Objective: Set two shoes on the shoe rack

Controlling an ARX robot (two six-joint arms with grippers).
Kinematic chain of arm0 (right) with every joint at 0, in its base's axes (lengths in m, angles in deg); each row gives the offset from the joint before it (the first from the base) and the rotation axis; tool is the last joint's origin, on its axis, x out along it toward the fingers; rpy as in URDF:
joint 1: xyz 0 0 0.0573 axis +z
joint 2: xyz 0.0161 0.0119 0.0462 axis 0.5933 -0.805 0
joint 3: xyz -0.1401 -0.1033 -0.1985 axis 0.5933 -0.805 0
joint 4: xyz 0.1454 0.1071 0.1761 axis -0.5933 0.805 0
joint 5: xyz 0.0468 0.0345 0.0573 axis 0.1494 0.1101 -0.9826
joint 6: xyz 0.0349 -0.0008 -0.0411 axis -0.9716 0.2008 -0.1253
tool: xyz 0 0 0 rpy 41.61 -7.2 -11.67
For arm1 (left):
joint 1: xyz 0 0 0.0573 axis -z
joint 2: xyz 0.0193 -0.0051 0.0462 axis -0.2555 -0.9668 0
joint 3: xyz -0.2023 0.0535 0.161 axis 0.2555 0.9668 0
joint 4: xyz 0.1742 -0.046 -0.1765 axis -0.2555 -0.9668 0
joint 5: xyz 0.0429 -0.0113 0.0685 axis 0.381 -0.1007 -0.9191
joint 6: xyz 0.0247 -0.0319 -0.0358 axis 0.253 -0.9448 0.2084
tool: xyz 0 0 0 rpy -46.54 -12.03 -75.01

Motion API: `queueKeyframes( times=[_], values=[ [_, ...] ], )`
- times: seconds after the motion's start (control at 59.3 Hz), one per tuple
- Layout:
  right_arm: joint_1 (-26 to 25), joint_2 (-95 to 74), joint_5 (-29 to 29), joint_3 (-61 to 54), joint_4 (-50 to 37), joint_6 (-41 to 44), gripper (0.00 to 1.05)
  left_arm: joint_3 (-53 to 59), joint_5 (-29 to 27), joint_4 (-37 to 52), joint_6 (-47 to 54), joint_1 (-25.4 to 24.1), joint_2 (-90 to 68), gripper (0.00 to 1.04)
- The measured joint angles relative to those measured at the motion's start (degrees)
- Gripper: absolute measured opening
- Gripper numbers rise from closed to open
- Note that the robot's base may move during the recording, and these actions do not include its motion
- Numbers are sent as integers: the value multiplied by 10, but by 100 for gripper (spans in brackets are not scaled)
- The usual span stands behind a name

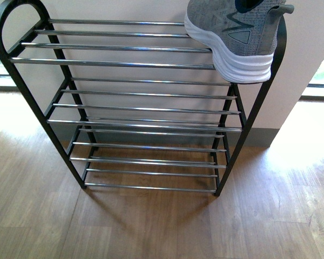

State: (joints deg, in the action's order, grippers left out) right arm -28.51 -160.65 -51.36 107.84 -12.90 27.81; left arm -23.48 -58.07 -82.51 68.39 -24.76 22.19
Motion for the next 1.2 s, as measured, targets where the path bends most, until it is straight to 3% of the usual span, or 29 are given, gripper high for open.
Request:
queueKeyframes(
  times=[0.084,0.354,0.421,0.539,0.708,0.944,1.197],
  values=[
    [0,0,-33,-1,-18,-34,95,0,0,0,0,0,0,2],
    [0,10,42,-30,-109,0,95,0,0,0,0,0,0,2],
    [-13,79,44,-134,-155,28,95,0,1,0,0,0,0,2],
    [-55,204,-1,-266,-129,50,95,0,-3,0,0,0,0,2],
    [-137,264,-34,-302,-122,59,95,0,0,0,0,0,0,2],
    [-209,301,-67,-354,-127,71,95,0,-2,0,0,0,0,2],
    [-293,531,-104,-510,-93,113,95,0,0,0,0,0,0,2]
  ],
)
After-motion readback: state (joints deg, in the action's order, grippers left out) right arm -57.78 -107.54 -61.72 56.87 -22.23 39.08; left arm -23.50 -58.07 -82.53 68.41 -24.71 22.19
